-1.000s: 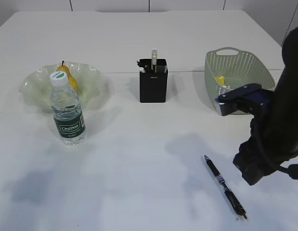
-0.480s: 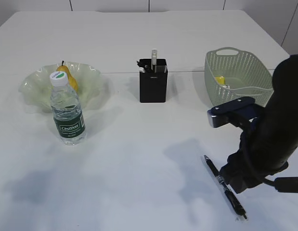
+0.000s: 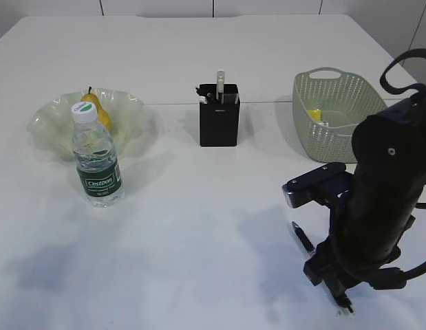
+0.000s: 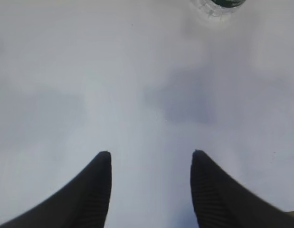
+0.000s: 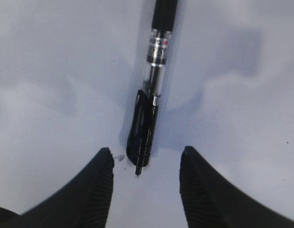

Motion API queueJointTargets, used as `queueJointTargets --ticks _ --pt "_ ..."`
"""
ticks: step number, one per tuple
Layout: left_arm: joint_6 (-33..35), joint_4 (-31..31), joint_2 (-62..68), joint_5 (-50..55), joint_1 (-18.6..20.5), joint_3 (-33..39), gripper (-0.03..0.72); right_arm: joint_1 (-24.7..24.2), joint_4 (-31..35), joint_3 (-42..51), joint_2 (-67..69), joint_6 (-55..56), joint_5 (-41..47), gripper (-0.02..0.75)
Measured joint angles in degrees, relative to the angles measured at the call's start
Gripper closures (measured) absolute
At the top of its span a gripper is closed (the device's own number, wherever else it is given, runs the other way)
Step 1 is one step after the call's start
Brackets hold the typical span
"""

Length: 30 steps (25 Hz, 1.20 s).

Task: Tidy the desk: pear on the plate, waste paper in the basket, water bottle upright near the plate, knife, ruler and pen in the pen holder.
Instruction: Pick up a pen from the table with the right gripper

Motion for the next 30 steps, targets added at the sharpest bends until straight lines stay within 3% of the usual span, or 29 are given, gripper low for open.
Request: queueJointTargets --ticks 27,30 --pt "0.0 0.0 0.0 0.0 0.0 0.0 0.313 0.0 0.0 0.0 7.1 0.3 -4.7 0.402" --pt "0.0 0.0 0.0 0.0 -0.1 0.0 0.313 0.0 0.0 -0.4 7.6 0.3 -4.6 0.431"
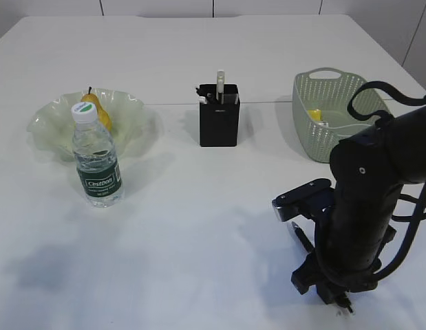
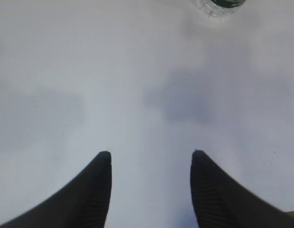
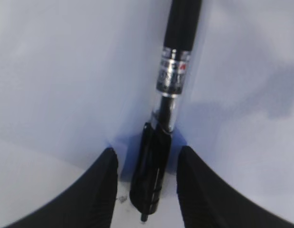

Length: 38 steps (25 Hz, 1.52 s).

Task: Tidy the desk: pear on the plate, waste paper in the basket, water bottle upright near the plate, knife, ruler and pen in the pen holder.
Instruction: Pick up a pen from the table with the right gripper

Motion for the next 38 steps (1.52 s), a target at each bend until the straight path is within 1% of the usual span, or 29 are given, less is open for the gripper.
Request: queueJointTargets --ticks 4,12,18,26,32,38 --pt "0.0 0.0 0.0 0.0 0.1 0.0 0.313 0.0 0.5 -0.1 0.2 0.0 0.0 0.507" --pt "0.0 0.0 0.0 0.0 0.1 0.0 0.314 0.0 0.9 -0.3 0.3 0.0 0.1 0.611" --pt "0.0 0.0 0.0 0.0 0.0 0.0 0.314 0.0 0.9 -0.3 0.3 0.0 0.2 0.63" --pt "0.0 0.0 0.0 0.0 0.1 0.0 0.314 0.0 0.0 0.2 -0.9 -1.3 0.5 0.633" --pt "0.0 0.0 0.0 0.0 0.1 0.0 0.314 0.0 -0.2 0.3 -5.8 -3.0 2.4 0.633" --pt "0.0 0.0 0.0 -0.2 0.0 0.0 0.314 0.0 -0.1 0.4 -12.5 -7.2 5.6 0.633"
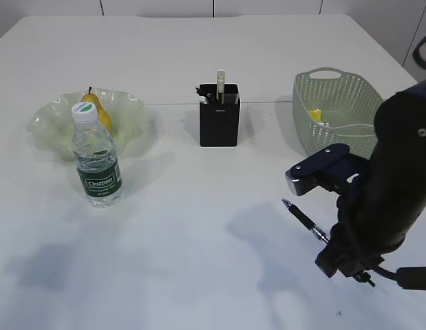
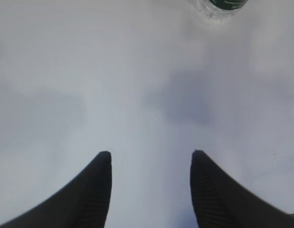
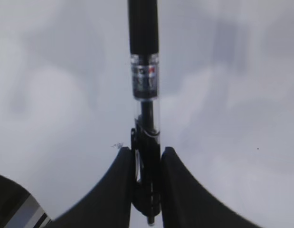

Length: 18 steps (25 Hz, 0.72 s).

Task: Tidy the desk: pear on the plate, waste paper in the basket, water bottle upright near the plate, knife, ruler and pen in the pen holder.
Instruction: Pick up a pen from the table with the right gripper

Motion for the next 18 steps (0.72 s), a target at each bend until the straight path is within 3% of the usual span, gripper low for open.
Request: queueJointTargets --ticks 8,18 --pt "0.0 0.0 0.0 -0.8 0.1 0.0 0.314 0.0 9.6 -0.8 -9.8 -12.2 6.0 0.633" --pt "0.0 0.0 0.0 -1.0 0.0 0.0 0.314 2.5 15.5 -14.3 -10.4 -15.8 15.7 0.633"
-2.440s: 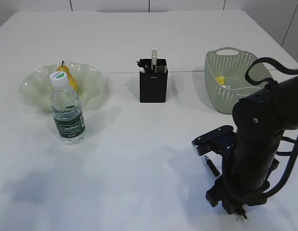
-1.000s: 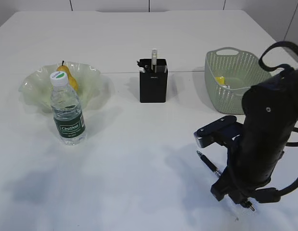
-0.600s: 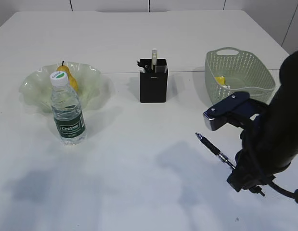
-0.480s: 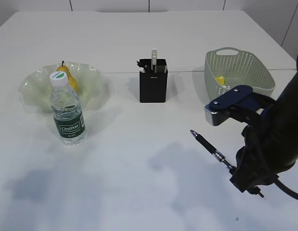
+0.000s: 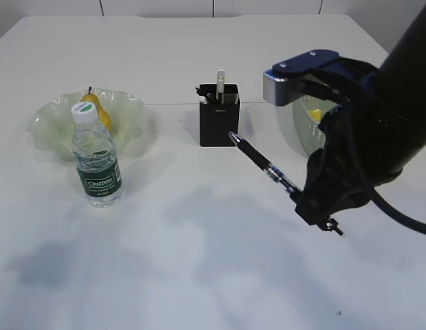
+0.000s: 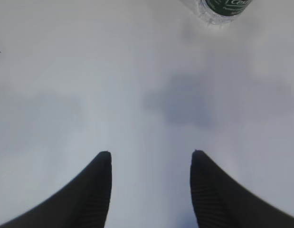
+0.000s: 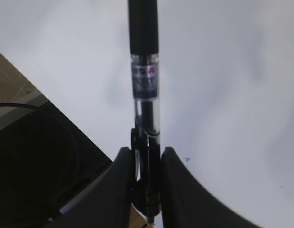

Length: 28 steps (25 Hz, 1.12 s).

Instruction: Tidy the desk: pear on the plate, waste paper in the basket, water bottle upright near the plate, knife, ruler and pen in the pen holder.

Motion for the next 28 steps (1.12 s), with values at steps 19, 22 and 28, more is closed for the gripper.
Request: queueJointTargets --ticks 19,22,28 --pt "5.7 -4.0 0.0 -11.0 0.0 0.0 0.314 2.6 -0.9 -5.7 0.0 -0.1 4.3 0.633" --pt "6.4 -4.0 0.0 -18.3 0.0 0.7 0.314 2.6 -0.9 -5.7 0.0 -0.1 4.2 0.633" --pt "12.9 -4.0 0.1 -32.8 -6.3 8.1 0.314 2.6 -0.9 -5.7 0.0 -0.2 3.6 0.633"
